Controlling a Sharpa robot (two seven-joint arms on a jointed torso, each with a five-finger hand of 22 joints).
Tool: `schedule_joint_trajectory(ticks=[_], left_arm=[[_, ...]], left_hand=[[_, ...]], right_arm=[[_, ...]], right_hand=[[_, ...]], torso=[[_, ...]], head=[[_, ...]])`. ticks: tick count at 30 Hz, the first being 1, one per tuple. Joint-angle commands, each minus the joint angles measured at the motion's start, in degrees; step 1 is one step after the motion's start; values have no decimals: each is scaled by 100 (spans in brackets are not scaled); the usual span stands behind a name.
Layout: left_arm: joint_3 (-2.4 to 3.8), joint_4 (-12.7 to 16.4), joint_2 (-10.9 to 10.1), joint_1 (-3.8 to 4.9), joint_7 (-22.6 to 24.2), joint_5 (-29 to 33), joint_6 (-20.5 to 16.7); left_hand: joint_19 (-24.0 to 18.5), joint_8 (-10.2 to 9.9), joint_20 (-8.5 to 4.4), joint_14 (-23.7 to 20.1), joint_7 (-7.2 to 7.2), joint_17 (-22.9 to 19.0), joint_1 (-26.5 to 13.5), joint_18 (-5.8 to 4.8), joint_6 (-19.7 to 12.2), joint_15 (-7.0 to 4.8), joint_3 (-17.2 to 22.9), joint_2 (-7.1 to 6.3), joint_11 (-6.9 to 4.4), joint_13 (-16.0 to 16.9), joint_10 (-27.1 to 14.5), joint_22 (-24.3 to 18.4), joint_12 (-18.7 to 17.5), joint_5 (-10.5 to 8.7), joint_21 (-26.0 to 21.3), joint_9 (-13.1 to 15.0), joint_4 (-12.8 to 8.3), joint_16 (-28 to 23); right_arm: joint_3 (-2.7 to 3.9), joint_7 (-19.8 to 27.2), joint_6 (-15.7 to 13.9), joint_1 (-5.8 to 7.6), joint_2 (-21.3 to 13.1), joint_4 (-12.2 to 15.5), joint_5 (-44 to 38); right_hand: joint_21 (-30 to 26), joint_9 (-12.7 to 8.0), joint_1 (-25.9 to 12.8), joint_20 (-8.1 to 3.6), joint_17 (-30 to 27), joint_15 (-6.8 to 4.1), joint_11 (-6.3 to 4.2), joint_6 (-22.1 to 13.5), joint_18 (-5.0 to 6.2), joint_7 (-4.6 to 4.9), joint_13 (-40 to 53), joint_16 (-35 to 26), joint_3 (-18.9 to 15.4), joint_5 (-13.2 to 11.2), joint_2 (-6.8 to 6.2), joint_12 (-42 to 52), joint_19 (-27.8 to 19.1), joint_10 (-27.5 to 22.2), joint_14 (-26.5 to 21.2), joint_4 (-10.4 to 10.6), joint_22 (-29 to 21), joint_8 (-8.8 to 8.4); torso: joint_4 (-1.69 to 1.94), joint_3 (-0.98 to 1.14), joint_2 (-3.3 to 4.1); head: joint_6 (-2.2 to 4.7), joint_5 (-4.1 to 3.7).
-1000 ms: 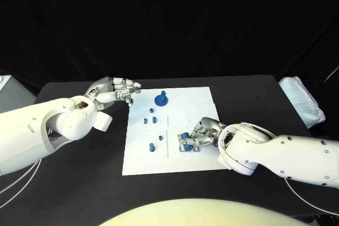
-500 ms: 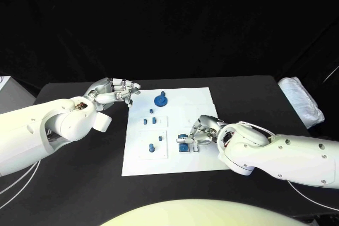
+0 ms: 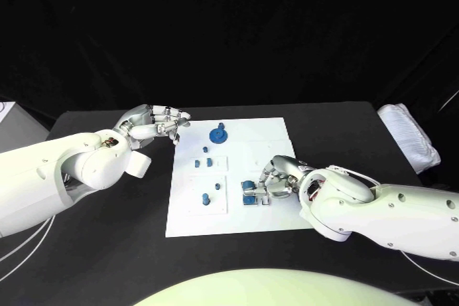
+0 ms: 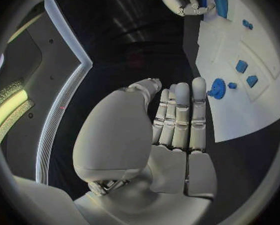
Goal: Assemble the parts on the task board
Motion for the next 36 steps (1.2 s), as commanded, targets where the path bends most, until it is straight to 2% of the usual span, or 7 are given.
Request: schedule_joint_trajectory(ticks=[1,10,20,22,24,29,36], left_arm=[[4,8,4,2,13,28,90],[4,2,7,2,-3,28,87],[4,4,4,2,-16,27,90],[4,5,4,2,-18,26,92],[4,4,3,2,-19,25,90],[4,0,1,2,-20,24,87],[4,-8,1,2,-20,22,84]], left_hand=[[-38,37,9,6,25,9,-15,83,-17,-1,5,16,11,-8,39,6,-2,-18,18,-9,8,-32],[-39,41,9,6,24,11,-11,83,-15,-2,9,24,10,-9,40,9,-1,-17,22,-11,6,-33],[-39,41,9,6,24,11,-11,83,-15,-2,9,24,10,-9,40,9,-1,-17,22,-11,6,-33],[-39,41,9,6,24,11,-11,83,-15,-2,9,24,10,-9,40,9,-1,-17,22,-11,6,-33],[-39,41,9,6,24,11,-11,83,-15,-2,9,24,10,-9,40,9,-1,-17,22,-11,6,-33],[-39,41,9,6,24,11,-11,83,-15,-2,9,24,10,-9,40,9,-1,-17,22,-11,6,-33],[-39,41,9,6,24,11,-11,83,-15,-2,9,24,10,-9,40,9,-1,-17,22,-11,6,-33]], right_arm=[[0,241,17,-7,-23,47,-92],[-1,227,157,-9,-45,13,-103],[-1,107,258,-10,21,-72,-206],[-1,93,275,-11,36,-81,-244],[-1,82,290,-12,42,-86,-273],[-1,41,291,-14,35,-97,-371],[-1,-41,190,-16,-2,-110,-615]], right_hand=[[12,9,64,-51,1259,-28,-19,-48,-81,-8,1023,-8,36,27,-5,-6,599,293,530,0,1506,33],[12,10,123,-52,1279,-30,-21,-46,-81,-10,1035,1,44,44,13,10,599,301,535,-3,1506,41],[12,-13,841,-60,1275,-35,-26,-77,-81,-13,1047,-3,164,27,185,-7,599,303,533,-39,1506,55],[12,-18,895,-60,1275,-35,-26,-77,-81,-13,1049,-3,176,-12,186,-7,599,304,533,-34,1506,55],[12,-32,1018,-60,1275,-35,-25,-73,-81,-12,1053,-3,273,-193,158,-11,599,305,533,-25,1506,53],[12,-48,1145,-60,1282,-34,-25,-73,-81,-11,1056,-1,364,-187,95,-15,599,305,535,-32,1506,47],[12,-61,1222,-60,1289,-34,-25,-68,-81,-10,1063,2,428,-137,89,-9,599,309,537,-30,1506,42]], torso=[[-4,1,-3],[7,-6,-2],[8,-6,2],[12,-5,3],[11,-4,2],[4,-5,0],[-2,-1,2]], head=[[-3,6],[-14,8],[-17,13],[-25,9],[-32,13],[-34,17],[-35,15]])
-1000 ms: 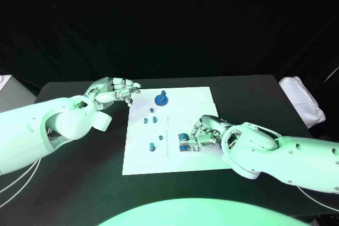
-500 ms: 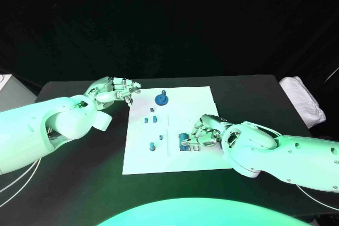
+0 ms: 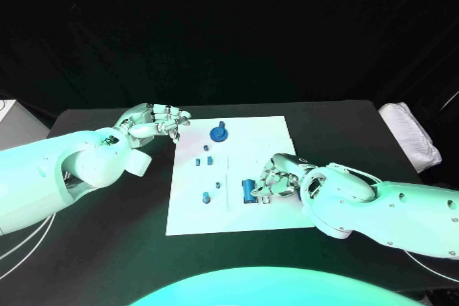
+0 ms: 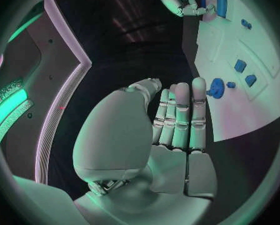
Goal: Assemble the parts on the task board
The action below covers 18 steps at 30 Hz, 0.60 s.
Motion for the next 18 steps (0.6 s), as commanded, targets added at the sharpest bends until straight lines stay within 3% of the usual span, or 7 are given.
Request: schedule_joint_trajectory(ticks=[1,18], left_arm=[[4,4,3,2,28,22,78],[4,-14,8,2,19,17,81]], left_hand=[[-42,26,9,7,23,9,-4,84,-13,-3,16,37,8,-7,41,10,1,-17,27,-8,3,-34],[-43,28,8,8,23,11,-4,84,-11,-3,20,47,8,-8,42,12,1,-17,29,-9,5,-35]], right_arm=[[0,-129,32,-8,-18,-3,-329],[0,48,-58,-14,-28,52,-221]], right_hand=[[12,-10,-66,-39,1290,-35,-25,-31,-82,-6,1065,3,29,38,-6,-10,620,309,537,24,1508,20],[12,-32,-140,-37,1282,-30,-18,-21,-82,3,1067,-2,44,81,-67,-15,620,310,535,52,1508,11]], torso=[[-3,3,0],[-1,-2,-1]], head=[[2,-1],[7,2]])
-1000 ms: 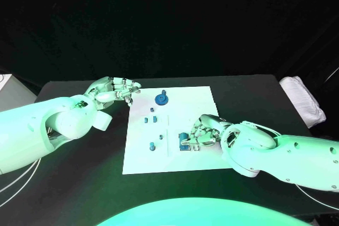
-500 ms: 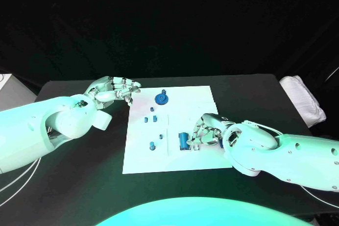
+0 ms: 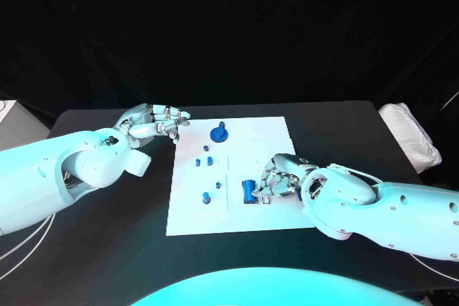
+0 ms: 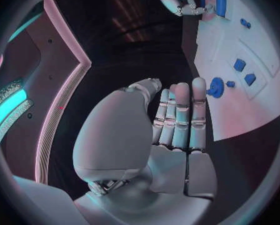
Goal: Assemble the parts on the task board
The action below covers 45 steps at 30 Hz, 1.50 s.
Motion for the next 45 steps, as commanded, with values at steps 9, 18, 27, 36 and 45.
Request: schedule_joint_trajectory(ticks=[9,18,27,36,45], left_arm=[[4,3,10,2,33,18,80],[3,12,7,1,154,30,100],[3,58,-9,1,221,51,106],[3,69,-15,-2,215,53,120],[3,62,-8,-7,193,54,138]], left_hand=[[-43,28,8,8,23,6,-4,84,-11,-3,20,47,8,-9,42,7,1,-17,29,-5,4,-35],[-46,29,9,7,23,8,-8,84,-16,-3,14,40,9,-10,43,11,2,-21,32,-8,4,-36],[-49,29,9,5,24,9,-19,83,-20,-1,4,25,10,-11,43,12,3,-23,33,-10,7,-38],[-49,29,9,5,24,9,-19,83,-20,-1,4,25,10,-11,43,12,3,-23,33,-10,7,-38],[-49,29,9,5,24,9,-19,83,-20,-1,4,25,10,-11,43,12,3,-23,33,-10,7,-38]], right_arm=[[0,200,-307,-6,-126,102,-14],[15,423,-611,163,-744,290,362],[-2,458,-318,191,-1406,309,574],[-31,304,-244,37,-1678,247,289],[-44,185,-267,-121,-1501,151,269]], right_hand=[[12,-23,-212,-34,1279,-28,-17,-9,-82,2,1068,-3,10,3,-62,-23,620,309,534,25,1509,13],[12,-133,-51,18,1281,51,85,-354,-82,132,1109,-4,152,90,-116,34,620,326,535,-6,1509,-229],[12,-184,330,64,1308,92,128,-397,-82,179,1125,9,266,82,-165,45,620,325,541,-51,1509,-335],[12,-208,351,73,1441,86,111,-202,-82,151,1509,72,254,44,-226,849,620,598,572,7,1509,-352],[12,-220,119,51,1509,62,81,-66,-82,112,1509,103,236,60,-205,849,620,598,588,22,1509,-357]], torso=[[4,-1,-3],[-15,-9,-12],[-12,-1,-2],[-9,3,-5],[14,1,1]], head=[[0,-3],[38,-70],[75,-172],[88,-237],[95,-240]])
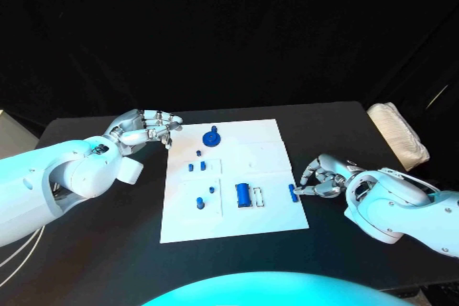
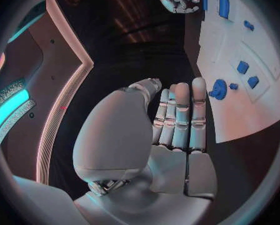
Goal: Assemble the parts on the task board
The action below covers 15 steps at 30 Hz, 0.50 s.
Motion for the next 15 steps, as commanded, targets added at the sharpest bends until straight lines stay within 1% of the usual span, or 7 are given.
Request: schedule_joint_trajectory(ticks=[1,7,8,11,13,14,15], left_arm=[[3,9,10,-3,67,43,113],[3,6,8,-4,44,43,123],[3,5,8,-4,39,43,126],[3,4,7,-4,30,43,126],[3,2,7,-4,25,43,126],[3,2,7,-4,21,43,126],[3,2,6,-4,19,43,126]], left_hand=[[-49,29,9,5,23,6,-19,83,-20,-1,4,25,10,-7,43,9,3,-23,33,-6,8,-38],[-56,32,11,3,22,9,-28,83,-22,0,-2,24,9,-9,45,12,4,-21,34,-9,14,-41],[-56,32,11,3,22,9,-28,83,-22,0,-2,24,9,-9,45,12,4,-21,34,-9,14,-41],[-56,32,11,3,22,9,-28,83,-22,0,-2,24,9,-9,45,12,4,-21,34,-9,14,-41],[-56,32,11,3,22,9,-28,83,-22,0,-2,24,9,-9,45,12,4,-21,34,-9,14,-41],[-56,32,11,3,22,9,-28,83,-22,0,-2,24,9,-9,45,12,4,-21,34,-9,14,-41],[-56,32,11,3,22,9,-28,83,-22,0,-2,24,9,-9,45,12,4,-21,34,-9,14,-41]], right_arm=[[0,-82,71,-40,86,-43,-96],[-1,-116,45,-94,243,-119,-81],[-1,-124,49,-105,279,-142,-79],[-1,-139,64,-125,333,-179,-91],[-1,-161,108,-143,368,-206,-132],[-1,-178,145,-152,387,-224,-171],[-1,-208,208,-165,410,-247,-243]], right_hand=[[12,-9,-66,29,1510,-2,-14,57,-82,-9,1505,19,-2,-5,11,11,598,611,608,23,1507,-14],[12,-10,-93,25,1510,-6,-20,80,-82,-17,1505,19,15,12,44,11,598,611,608,17,1507,-13],[12,-11,-86,22,1510,-10,-26,96,-82,-25,1505,19,35,21,71,11,598,611,608,11,1507,-12],[12,-12,-56,17,1510,-16,-33,112,-82,-33,1505,19,66,26,99,11,598,611,608,2,1507,-13],[12,-16,29,9,1510,-26,-44,131,-82,-45,1505,19,125,25,132,11,598,611,608,-15,1507,-18],[12,-25,146,-1,1510,-37,-54,154,-82,-55,1505,19,244,-112,119,11,598,611,608,-13,1507,-27],[12,-30,188,-5,1510,-38,-57,161,-82,-58,1505,19,303,-140,106,11,598,611,608,-13,1507,-33]], torso=[[15,-1,7],[10,-5,14],[12,-5,16],[12,-7,19],[12,-6,21],[9,-6,21],[6,-6,18]], head=[[-1,4],[-8,20],[-9,22],[-24,27],[-29,30],[-30,32],[-37,37]])
